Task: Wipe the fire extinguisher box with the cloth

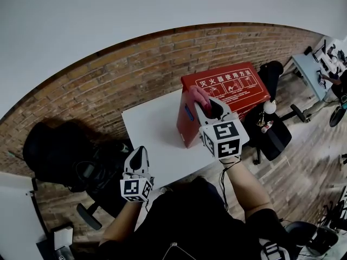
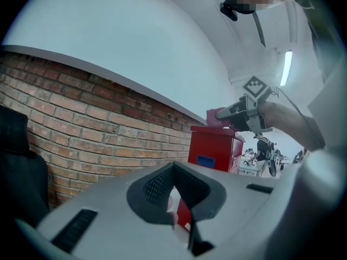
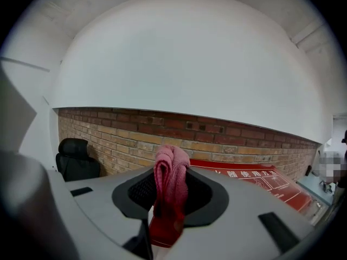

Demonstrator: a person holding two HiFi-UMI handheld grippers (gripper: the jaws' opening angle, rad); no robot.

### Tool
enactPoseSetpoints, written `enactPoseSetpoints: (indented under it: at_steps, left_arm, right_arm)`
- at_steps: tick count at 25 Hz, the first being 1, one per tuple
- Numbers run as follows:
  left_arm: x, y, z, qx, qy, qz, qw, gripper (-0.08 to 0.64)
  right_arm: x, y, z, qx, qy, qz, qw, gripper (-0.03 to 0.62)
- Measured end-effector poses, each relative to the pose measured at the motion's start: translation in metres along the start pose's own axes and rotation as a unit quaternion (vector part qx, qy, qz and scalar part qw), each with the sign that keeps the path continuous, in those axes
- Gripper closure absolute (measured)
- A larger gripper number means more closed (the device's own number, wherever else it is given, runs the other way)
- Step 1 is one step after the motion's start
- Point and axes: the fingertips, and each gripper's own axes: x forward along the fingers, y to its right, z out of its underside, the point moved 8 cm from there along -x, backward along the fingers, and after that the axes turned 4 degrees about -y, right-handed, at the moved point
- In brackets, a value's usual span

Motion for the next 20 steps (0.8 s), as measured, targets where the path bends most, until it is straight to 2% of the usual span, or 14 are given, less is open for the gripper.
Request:
enactPoseSetpoints:
  at_steps: [4, 11, 20]
  left_arm:
    - [0.0, 0.006, -0.002, 0.006, 0.004, -0.014, 0.9999, 0.538]
    - [0.005, 0.022, -0.009, 0.009, 0.016, -0.063, 0.9978, 0.538]
    - [0.017, 0.059, -0.012, 0.013, 0.023, -0.092, 0.9954, 0.538]
  right_arm:
    - [0.0, 0.005, 0.0, -0.02, -0.008, -0.012, 1.0, 0.474]
    - [0.0, 0.023, 0.004, -0.049, -0.008, -0.047, 0.998, 0.474]
    - [-0.007, 0.057, 0.01, -0.079, -0.008, -0.08, 0.994, 0.474]
